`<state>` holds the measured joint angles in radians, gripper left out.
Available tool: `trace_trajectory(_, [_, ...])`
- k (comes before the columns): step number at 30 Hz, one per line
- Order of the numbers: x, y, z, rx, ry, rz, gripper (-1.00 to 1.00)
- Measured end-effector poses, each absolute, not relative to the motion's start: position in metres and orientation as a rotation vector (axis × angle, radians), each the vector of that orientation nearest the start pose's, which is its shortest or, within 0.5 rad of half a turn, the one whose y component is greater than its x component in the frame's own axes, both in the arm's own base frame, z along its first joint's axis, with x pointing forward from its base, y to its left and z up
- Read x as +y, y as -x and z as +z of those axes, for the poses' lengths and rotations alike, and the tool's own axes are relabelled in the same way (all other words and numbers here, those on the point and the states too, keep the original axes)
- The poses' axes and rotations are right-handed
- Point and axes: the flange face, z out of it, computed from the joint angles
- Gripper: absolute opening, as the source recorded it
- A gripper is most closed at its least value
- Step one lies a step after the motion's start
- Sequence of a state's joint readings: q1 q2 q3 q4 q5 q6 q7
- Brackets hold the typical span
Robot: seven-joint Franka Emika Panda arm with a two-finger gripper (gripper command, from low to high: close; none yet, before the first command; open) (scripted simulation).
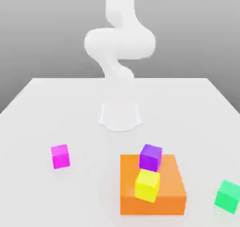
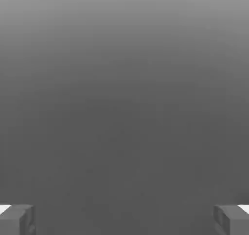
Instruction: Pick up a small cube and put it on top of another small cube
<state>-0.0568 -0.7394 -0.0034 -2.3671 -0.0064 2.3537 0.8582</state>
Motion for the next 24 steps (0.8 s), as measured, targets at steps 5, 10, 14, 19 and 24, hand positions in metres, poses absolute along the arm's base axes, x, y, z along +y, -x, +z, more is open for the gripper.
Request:
trace_trajectory(5, [-0.085,-0.403,0.537,1.599,2.354,-0.743,0.00])
trace_trajectory(10, [-0.144,-0.386,0.411,1.996,2.195,-0.514,0.00])
trace_trajectory(14, [-0.179,-0.339,0.310,2.321,1.987,-0.296,0.00])
trace_trajectory(19, [-0.200,-0.262,0.191,2.658,1.659,-0.026,0.00])
trace_trajectory(24, [-0.198,-0.255,0.144,2.681,1.641,-0.002,0.00])
